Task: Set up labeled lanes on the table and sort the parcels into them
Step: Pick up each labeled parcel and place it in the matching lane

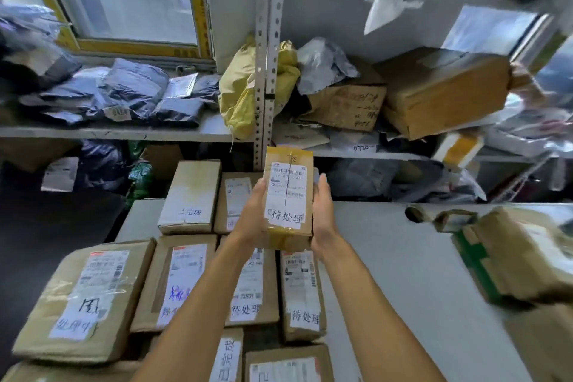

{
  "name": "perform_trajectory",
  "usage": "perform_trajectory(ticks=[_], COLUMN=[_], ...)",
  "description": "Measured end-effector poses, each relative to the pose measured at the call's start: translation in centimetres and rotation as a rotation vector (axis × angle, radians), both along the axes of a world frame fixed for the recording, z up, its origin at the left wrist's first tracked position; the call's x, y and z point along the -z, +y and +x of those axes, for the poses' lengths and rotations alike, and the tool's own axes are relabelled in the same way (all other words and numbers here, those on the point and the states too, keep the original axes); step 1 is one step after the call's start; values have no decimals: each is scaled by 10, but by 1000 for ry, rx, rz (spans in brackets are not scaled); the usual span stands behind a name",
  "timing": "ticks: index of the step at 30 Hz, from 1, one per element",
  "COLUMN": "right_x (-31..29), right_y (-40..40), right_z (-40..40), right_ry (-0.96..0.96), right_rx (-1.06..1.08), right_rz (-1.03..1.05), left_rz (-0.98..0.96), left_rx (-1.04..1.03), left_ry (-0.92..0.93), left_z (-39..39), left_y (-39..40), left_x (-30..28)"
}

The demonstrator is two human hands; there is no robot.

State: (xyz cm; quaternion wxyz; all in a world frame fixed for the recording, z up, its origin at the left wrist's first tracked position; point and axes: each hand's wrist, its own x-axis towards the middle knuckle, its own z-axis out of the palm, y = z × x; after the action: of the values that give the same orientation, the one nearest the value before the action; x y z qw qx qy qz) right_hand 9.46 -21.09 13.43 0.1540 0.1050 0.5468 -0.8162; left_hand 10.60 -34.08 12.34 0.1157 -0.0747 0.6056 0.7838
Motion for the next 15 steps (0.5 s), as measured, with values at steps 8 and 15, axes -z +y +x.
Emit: perform_trajectory(ticks=[8, 15], right_x=[-7, 5], right_y=[118, 233], right_z=[79, 152], right_ry=[18, 1], right_rx=[218, 338], right_rz=[-4, -2], left_rz=[-68, -131], left_rx=[199, 270], left_ry=[21, -1], left_z=[46, 108], left_y=[117, 238], left_x=[-3, 1])
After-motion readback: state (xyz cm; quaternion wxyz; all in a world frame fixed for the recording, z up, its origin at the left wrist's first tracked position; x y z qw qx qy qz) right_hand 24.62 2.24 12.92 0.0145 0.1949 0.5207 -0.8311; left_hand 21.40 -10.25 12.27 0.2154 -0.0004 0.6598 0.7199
